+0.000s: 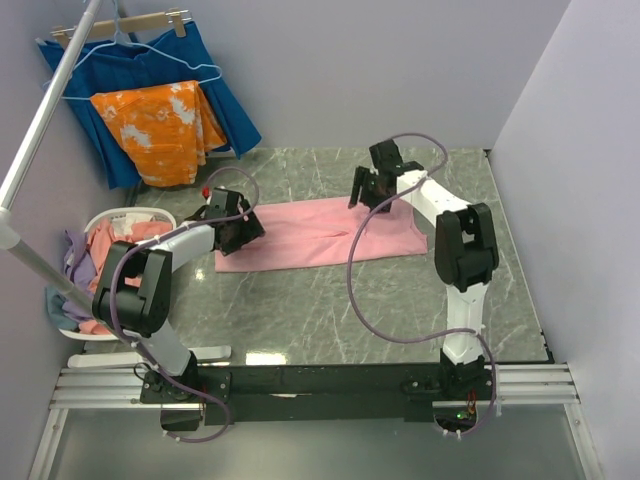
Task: Fold and stack the t-shirts
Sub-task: Rotate the tshirt 90 degrees
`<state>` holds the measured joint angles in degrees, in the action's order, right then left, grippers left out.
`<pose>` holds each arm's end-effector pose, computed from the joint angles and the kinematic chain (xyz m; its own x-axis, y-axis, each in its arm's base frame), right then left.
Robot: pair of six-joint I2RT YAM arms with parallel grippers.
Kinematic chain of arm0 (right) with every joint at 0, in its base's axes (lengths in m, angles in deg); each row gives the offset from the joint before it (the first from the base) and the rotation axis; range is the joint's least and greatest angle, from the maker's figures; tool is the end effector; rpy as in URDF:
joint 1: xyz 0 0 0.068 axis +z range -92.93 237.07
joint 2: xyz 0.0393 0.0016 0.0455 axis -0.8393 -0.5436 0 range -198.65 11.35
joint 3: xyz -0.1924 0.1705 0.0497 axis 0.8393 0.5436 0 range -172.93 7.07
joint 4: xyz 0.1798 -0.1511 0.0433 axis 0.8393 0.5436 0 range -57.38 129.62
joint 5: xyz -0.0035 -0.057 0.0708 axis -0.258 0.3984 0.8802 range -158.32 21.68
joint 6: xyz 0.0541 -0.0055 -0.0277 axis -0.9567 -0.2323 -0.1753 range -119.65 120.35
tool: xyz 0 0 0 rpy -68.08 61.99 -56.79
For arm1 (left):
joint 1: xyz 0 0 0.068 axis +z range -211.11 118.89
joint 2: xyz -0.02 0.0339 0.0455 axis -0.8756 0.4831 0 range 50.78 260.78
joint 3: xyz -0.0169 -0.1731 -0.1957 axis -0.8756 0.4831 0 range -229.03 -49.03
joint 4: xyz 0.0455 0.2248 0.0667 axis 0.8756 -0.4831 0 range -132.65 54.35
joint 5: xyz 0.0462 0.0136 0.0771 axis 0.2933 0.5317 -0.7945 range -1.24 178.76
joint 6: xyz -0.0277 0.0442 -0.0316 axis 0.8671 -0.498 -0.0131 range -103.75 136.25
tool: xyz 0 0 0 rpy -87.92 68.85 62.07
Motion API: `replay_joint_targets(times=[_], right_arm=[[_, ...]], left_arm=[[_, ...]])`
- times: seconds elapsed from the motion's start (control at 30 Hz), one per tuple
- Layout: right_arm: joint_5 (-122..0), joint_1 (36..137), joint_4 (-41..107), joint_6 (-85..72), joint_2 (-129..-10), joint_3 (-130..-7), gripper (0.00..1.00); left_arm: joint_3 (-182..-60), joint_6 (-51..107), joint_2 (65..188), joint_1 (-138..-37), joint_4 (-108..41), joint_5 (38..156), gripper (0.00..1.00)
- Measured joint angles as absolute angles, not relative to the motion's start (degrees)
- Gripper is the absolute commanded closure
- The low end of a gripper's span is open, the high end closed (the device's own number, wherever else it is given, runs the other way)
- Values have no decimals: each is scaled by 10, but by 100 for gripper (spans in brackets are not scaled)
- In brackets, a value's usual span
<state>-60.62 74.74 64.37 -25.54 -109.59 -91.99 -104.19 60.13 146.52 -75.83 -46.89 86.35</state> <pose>0.4248 0.1417 0.2075 -0.8546 0.1819 -0.4863 -0.0037 0.9345 0.3561 0.3157 -0.0809 0.1728 -0.7066 -0.5304 -0.4684 -0.3623 0.8397 -0.4045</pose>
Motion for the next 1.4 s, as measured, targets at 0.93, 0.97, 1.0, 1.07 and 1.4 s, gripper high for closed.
replay_joint_targets(times=[0.93, 0.97, 1.0, 1.07, 1.4], right_arm=[[-652, 685, 678, -284, -1130, -897, 28], [-650, 684, 689, -283, -1149, -932, 28], [-646, 682, 694, -283, -1167, -960, 28], [-640, 682, 707, -284, -1195, -1005, 27], [-525, 686, 796, -264, -1346, -1264, 25]], left_arm=[[-1119, 581, 1565, -799, -411, 856, 20], [-1105, 588, 1555, -809, -404, 855, 20], [-1089, 594, 1544, -820, -400, 855, 20], [-1058, 610, 1521, -848, -394, 855, 20], [-941, 729, 1423, -1052, -376, 893, 19]])
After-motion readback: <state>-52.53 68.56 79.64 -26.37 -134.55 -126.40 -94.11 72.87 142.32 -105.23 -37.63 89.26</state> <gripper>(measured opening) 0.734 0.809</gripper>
